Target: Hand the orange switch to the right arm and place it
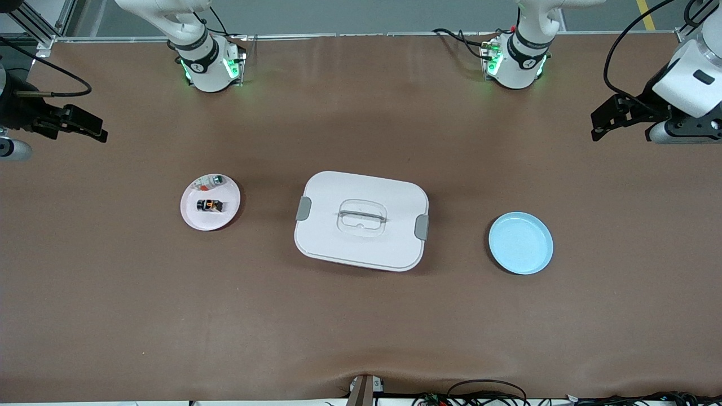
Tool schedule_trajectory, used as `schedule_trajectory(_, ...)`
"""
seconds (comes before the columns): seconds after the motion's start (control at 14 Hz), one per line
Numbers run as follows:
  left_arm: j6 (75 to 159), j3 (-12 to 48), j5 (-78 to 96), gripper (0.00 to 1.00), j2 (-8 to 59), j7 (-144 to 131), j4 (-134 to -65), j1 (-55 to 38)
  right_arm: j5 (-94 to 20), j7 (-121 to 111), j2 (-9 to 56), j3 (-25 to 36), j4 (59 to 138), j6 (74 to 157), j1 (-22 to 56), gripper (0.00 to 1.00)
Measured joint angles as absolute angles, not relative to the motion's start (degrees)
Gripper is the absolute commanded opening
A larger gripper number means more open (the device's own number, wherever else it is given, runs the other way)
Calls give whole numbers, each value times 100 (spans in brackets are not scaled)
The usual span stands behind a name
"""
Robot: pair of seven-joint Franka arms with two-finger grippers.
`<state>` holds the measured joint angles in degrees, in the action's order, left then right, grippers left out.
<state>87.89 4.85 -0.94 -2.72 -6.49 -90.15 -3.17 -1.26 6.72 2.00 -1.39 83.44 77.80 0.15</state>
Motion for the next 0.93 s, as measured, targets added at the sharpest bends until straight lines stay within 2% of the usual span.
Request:
schedule_trajectory(0.64, 8733, 487, -94, 100, -285, -649, -9018, -319, -204, 145, 207, 36, 8332, 8450, 42, 100)
schedule_trajectory(0.93, 8708, 490, -94, 100, -314, -649, -9018, -319, -205, -38, 208, 154, 8351, 8463, 45, 100)
